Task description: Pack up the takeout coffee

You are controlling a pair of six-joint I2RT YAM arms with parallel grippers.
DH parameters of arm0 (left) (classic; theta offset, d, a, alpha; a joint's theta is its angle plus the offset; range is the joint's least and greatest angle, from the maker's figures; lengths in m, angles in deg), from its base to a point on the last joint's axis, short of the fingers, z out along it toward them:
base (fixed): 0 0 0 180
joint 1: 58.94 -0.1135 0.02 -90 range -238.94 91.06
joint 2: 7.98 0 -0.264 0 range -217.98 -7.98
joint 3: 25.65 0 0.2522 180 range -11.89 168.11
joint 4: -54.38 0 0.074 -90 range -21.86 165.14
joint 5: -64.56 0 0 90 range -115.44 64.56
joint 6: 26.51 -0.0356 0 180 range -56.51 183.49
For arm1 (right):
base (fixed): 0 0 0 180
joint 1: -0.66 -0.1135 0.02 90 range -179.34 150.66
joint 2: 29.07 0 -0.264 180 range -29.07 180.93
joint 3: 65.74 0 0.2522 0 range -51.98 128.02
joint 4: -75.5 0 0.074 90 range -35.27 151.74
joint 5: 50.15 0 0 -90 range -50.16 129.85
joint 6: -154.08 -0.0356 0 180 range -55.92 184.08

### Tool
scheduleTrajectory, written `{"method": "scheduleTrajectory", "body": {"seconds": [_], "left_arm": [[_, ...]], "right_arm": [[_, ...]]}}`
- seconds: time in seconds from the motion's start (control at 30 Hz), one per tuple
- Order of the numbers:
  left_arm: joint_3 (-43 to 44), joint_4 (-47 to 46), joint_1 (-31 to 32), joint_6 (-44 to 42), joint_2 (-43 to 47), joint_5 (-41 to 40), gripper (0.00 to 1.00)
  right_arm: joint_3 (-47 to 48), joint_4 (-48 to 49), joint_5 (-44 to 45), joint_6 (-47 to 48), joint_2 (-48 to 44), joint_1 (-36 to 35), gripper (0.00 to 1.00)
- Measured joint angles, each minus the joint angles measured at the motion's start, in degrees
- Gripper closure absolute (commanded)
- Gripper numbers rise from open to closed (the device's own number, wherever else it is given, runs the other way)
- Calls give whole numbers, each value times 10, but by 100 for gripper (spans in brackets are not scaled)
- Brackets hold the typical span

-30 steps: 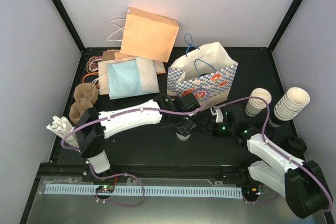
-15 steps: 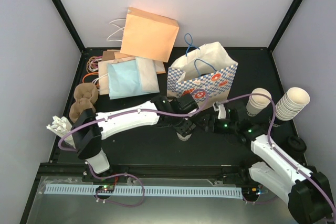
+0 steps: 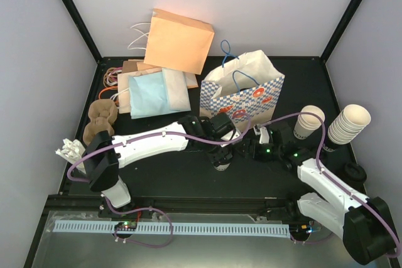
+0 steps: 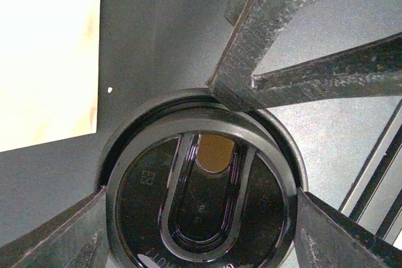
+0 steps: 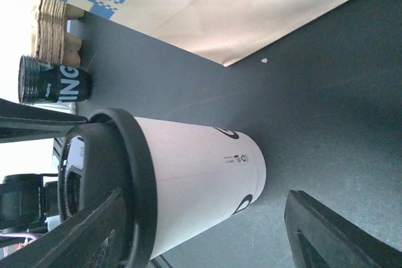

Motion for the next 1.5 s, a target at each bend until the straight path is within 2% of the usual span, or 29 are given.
{"method": "scheduleTrajectory", "body": {"seconds": [0.57, 0.83, 1.1, 1.5], "left_arm": [[0, 0, -1, -27, -1, 6, 34], [0, -3, -1, -72, 0, 14, 35], [-10, -11, 0, -107, 7, 21, 33], [-10, -8, -13, -101, 4, 34, 33]], "right_arm": [[-37, 68, -16, -3, 12, 1, 34], [-2, 5, -5, 9, -1, 0, 34], [22, 10, -10, 16, 49, 0, 34], [4, 109, -36, 17, 107, 4, 38]]}}
